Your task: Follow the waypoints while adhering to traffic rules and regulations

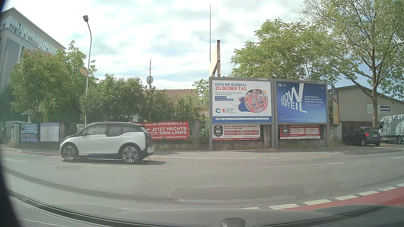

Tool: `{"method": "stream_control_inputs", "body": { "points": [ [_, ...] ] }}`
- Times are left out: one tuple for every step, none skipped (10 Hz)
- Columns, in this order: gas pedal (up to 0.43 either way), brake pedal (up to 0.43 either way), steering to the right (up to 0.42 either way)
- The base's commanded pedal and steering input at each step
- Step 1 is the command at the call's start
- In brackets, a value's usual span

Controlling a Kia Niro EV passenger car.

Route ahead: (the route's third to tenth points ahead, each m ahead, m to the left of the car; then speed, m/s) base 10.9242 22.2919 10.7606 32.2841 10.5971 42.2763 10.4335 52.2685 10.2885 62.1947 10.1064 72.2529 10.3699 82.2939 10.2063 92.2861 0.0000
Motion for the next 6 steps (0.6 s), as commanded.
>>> {"method": "stream_control_inputs", "body": {
  "points": [
    [0.000, 0.171, -0.212],
    [0.000, 0.171, -0.212],
    [0.000, 0.171, -0.212],
    [0.000, 0.177, -0.212],
    [0.000, 0.171, -0.212],
    [0.000, 0.171, -0.212]
  ]
}}
